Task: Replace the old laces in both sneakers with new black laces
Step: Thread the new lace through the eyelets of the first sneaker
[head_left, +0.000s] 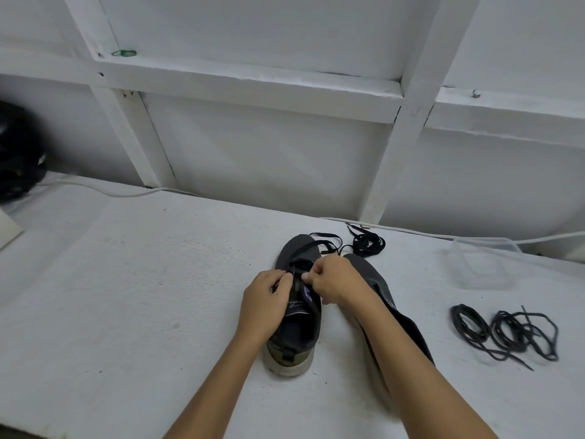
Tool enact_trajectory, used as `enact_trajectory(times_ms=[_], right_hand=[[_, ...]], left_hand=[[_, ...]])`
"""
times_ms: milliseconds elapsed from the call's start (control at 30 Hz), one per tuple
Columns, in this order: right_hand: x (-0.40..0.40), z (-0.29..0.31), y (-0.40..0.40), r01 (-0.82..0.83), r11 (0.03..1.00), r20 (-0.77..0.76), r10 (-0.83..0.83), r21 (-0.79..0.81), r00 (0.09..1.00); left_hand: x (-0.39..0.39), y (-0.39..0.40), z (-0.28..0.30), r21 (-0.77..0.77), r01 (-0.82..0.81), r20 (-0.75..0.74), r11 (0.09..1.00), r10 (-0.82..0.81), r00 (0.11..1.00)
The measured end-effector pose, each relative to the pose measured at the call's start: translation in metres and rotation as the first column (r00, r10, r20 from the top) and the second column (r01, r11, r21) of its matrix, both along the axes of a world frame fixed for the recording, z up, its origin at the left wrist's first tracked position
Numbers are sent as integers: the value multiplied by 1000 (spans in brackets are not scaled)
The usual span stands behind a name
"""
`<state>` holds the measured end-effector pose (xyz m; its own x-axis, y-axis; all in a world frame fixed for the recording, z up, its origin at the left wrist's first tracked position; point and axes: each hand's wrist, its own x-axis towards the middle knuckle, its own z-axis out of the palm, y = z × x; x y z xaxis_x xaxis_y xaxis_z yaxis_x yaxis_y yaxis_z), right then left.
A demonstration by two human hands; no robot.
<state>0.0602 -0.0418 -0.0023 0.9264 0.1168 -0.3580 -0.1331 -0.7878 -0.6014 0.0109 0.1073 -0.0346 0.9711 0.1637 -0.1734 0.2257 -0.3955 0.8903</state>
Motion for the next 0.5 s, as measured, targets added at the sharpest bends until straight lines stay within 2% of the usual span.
enact_trajectory(times_ms=[33, 67, 100, 133, 200, 267, 300, 333, 367, 400, 433, 467, 500], right_hand=[[0, 3, 1, -44, 999, -9, 44, 4, 999], [0, 6, 2, -41, 995, -12, 42, 87, 999], [0, 10, 1, 16, 967, -30, -9, 253, 1000], [2, 13, -2, 112, 883, -74, -88, 456, 993], [5, 19, -8, 304, 605, -206, -227, 736, 952], [6, 17, -10, 406, 406, -318, -267, 819, 910], [4, 15, -8, 437, 375, -355, -268, 818, 895], [1, 13, -5, 453, 412, -362, -283, 791, 889], [-2, 11, -3, 421, 544, -294, -309, 725, 905], [-3, 8, -2, 339, 738, -154, -309, 584, 938], [-4, 5, -3, 219, 901, 18, -243, 374, 970], [-4, 0, -3, 88, 979, 142, -114, 182, 983], [-3, -3, -3, 3, 998, 183, -15, 70, 983]], left_hand=[[0, 0, -1, 26, 5, 1, 1000, -5, 1000], [0, 0, -1, 45, 6, -1, 999, -6, 1000], [1, 0, -1, 51, 4, -5, 999, -4, 1000], [1, 0, -1, 44, -1, -16, 999, 1, 1000], [1, 2, 0, 30, 1, -50, 1000, 1, 999], [1, 3, 0, 45, 9, -65, 999, -6, 998], [1, 2, -2, 55, 7, -61, 998, -3, 998], [1, 2, -2, 65, 3, -53, 998, 1, 999], [1, 1, -2, 72, -1, -45, 997, 4, 999], [0, 0, 0, 78, 1, -42, 997, 3, 999], [1, 1, 0, 85, 5, -45, 996, -1, 999], [1, 1, 0, 95, 17, -49, 995, -12, 999], [1, 1, -1, 101, 37, -48, 994, -32, 998]])
